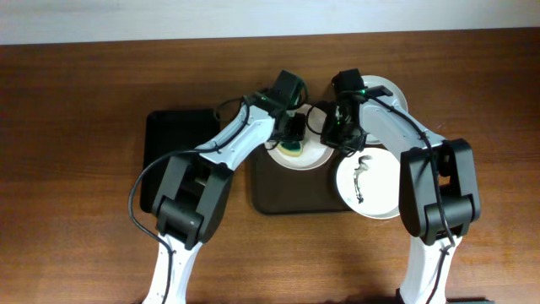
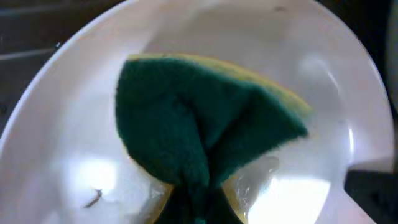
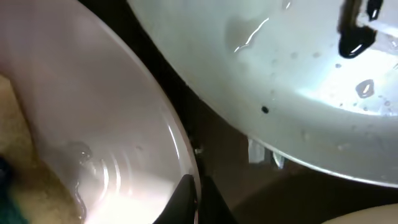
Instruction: Clean dirty plates on tray and stack at the side
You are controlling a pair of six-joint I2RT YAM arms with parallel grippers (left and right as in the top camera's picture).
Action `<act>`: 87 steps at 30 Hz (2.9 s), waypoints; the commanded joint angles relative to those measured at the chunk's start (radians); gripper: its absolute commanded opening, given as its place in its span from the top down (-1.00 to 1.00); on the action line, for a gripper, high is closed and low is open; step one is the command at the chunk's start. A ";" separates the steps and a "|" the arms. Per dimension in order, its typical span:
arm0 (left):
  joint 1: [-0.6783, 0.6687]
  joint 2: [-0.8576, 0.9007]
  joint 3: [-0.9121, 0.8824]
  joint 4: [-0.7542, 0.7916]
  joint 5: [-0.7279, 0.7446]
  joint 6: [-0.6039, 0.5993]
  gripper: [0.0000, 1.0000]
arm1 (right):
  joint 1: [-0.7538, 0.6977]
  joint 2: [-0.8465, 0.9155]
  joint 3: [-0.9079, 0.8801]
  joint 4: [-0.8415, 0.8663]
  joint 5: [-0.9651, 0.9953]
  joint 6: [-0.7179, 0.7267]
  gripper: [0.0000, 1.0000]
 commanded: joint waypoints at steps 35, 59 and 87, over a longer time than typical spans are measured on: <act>0.415 -0.193 0.429 -0.554 -0.022 0.042 1.00 | 0.699 -0.275 0.011 -0.219 1.592 -0.029 0.93; 0.348 -0.183 0.425 -0.449 -0.025 0.041 1.00 | -0.848 -0.148 -0.143 0.124 0.083 -0.229 0.57; 0.335 -0.183 0.425 -0.451 -0.022 0.042 1.00 | -0.181 -0.339 -0.424 -0.082 -0.134 -0.346 0.92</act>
